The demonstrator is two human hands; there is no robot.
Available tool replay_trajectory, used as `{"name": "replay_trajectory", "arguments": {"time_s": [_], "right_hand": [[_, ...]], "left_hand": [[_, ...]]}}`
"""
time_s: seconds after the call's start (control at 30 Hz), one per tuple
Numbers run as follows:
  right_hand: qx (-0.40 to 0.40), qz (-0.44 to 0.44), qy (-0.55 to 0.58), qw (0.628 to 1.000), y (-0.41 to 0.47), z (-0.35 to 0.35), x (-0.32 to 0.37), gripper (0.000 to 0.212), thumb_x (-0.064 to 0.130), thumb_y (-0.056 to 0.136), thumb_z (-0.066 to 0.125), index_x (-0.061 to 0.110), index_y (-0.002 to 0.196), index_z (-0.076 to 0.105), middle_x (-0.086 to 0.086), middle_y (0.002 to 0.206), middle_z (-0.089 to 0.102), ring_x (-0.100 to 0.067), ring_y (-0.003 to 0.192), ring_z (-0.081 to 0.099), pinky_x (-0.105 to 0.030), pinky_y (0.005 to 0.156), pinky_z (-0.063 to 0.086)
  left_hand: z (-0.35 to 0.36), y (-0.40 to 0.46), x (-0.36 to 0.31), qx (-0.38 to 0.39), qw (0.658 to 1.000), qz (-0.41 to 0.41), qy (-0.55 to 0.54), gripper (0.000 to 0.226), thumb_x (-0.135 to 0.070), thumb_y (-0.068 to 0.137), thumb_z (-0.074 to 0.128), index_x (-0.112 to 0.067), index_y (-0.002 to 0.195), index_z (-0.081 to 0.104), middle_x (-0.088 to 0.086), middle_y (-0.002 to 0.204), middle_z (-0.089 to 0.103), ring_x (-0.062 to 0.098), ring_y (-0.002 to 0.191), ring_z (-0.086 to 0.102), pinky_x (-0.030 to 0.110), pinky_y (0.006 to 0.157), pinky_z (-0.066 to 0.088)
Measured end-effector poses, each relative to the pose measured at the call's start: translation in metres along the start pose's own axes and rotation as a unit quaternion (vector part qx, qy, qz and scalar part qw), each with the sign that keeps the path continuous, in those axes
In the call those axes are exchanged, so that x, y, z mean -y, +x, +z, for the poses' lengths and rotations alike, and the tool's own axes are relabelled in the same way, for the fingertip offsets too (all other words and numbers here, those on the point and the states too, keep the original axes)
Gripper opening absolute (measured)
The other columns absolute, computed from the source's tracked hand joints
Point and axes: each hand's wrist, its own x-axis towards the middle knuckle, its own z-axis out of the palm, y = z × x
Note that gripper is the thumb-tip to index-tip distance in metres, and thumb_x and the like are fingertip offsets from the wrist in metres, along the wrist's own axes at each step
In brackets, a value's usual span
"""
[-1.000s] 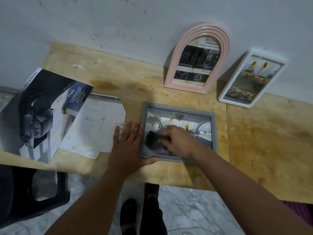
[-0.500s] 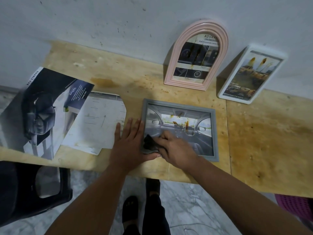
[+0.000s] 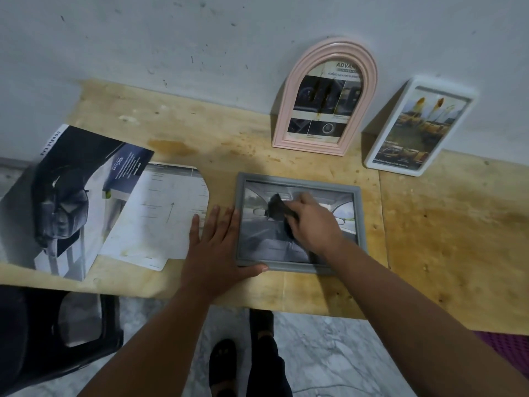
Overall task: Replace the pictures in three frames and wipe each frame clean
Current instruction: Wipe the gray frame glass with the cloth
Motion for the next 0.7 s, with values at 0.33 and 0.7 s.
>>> {"name": "replay_trajectory", "arguments": {"time_s": [0.33, 0.7], "right_hand": [[0.035, -0.039, 0.076, 0.996, 0.004, -0.027, -0.014, 0.036, 0.021, 0.099, 0.057, 0.029, 0.133, 0.066, -0.002, 0.112, 0.059, -0.028, 0.101, 0.062, -0.042, 0.089, 0.052], [0.082, -0.157, -0.007, 0.984, -0.058, 0.006, -0.011, 0.047, 0.027, 0.095, 0.058, 0.028, 0.141, 0.059, 0.0, 0.112, 0.056, -0.023, 0.082, 0.065, -0.025, 0.06, 0.042]], "left_hand": [[-0.001, 0.001, 0.001, 0.008, 1.0, 0.001, 0.002, 0.131, -0.103, 0.071, 0.028, -0.012, 0.164, 0.014, 0.008, 0.171, 0.015, 0.028, 0.16, 0.001, 0.064, 0.124, 0.008], [0.001, 0.001, 0.001, 0.011, 1.0, 0.007, 0.009, 0.132, -0.103, 0.071, 0.029, -0.009, 0.163, 0.019, 0.011, 0.171, 0.017, 0.031, 0.159, 0.005, 0.065, 0.123, 0.01]]}}
